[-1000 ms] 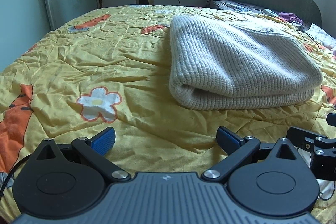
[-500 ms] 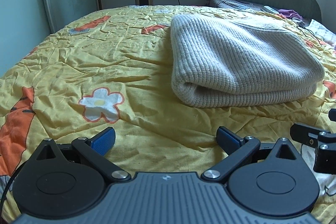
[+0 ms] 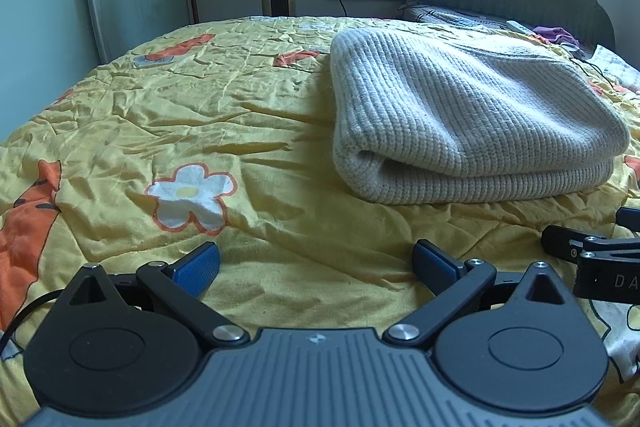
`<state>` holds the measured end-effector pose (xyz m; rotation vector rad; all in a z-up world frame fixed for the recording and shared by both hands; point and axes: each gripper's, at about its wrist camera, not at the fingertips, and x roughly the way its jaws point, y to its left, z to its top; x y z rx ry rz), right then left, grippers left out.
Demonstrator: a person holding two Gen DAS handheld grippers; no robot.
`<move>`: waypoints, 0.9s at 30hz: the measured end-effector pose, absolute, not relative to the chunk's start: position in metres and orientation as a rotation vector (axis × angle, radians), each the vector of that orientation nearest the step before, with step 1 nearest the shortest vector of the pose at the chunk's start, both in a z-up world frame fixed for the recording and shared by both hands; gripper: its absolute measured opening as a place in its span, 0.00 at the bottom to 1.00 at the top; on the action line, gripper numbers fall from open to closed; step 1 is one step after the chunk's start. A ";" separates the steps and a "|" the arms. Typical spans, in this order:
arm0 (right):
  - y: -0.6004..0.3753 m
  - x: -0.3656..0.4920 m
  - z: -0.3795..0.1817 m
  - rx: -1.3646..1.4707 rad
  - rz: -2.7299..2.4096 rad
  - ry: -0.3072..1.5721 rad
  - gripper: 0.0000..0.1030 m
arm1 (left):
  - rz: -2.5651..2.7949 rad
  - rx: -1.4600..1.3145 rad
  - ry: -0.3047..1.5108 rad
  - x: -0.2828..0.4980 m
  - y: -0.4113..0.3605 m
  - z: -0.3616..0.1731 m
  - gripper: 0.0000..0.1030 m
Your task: Fold small clothes
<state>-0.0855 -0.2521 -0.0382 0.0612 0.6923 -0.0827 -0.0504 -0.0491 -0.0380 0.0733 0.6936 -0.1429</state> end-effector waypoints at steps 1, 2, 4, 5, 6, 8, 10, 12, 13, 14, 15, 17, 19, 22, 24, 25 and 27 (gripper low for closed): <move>-0.252 -0.086 -0.038 0.061 -0.083 0.690 1.00 | -0.144 0.072 0.694 -0.050 -0.049 -0.038 1.00; -0.252 -0.086 -0.038 0.058 -0.084 0.689 1.00 | -0.144 0.072 0.693 -0.050 -0.049 -0.038 1.00; -0.252 -0.087 -0.039 0.056 -0.085 0.686 1.00 | -0.145 0.072 0.691 -0.050 -0.049 -0.038 1.00; -0.252 -0.087 -0.039 0.057 -0.085 0.685 1.00 | -0.146 0.071 0.692 -0.050 -0.049 -0.038 1.00; -0.252 -0.087 -0.039 0.058 -0.085 0.685 1.00 | -0.146 0.070 0.692 -0.050 -0.049 -0.038 1.00; -0.252 -0.088 -0.038 0.060 -0.085 0.682 1.00 | -0.149 0.070 0.690 -0.051 -0.049 -0.038 1.00; -0.252 -0.088 -0.038 0.061 -0.085 0.680 1.00 | -0.152 0.069 0.689 -0.051 -0.049 -0.038 1.00; -0.252 -0.088 -0.039 0.059 -0.085 0.679 1.00 | -0.154 0.068 0.688 -0.051 -0.048 -0.038 1.00; -0.252 -0.088 -0.039 0.058 -0.085 0.679 1.00 | -0.155 0.068 0.688 -0.051 -0.048 -0.038 1.00; -0.252 -0.088 -0.039 0.058 -0.085 0.679 1.00 | -0.155 0.068 0.688 -0.051 -0.048 -0.038 1.00; -0.252 -0.088 -0.039 0.059 -0.085 0.679 1.00 | -0.155 0.068 0.688 -0.051 -0.048 -0.038 1.00; -0.252 -0.088 -0.039 0.064 -0.080 0.678 1.00 | -0.154 0.068 0.688 -0.051 -0.048 -0.038 1.00; -0.253 -0.088 -0.039 0.072 -0.070 0.679 1.00 | -0.154 0.068 0.688 -0.051 -0.048 -0.038 1.00; -0.251 -0.087 -0.039 0.060 -0.071 0.684 1.00 | -0.154 0.068 0.687 -0.051 -0.048 -0.038 1.00; -0.249 -0.086 -0.039 0.044 -0.074 0.686 1.00 | -0.154 0.069 0.687 -0.051 -0.048 -0.038 1.00; -0.249 -0.086 -0.039 0.044 -0.073 0.686 1.00 | -0.154 0.068 0.687 -0.051 -0.048 -0.038 1.00; -0.249 -0.087 -0.039 0.049 -0.072 0.686 1.00 | -0.154 0.068 0.687 -0.051 -0.048 -0.038 1.00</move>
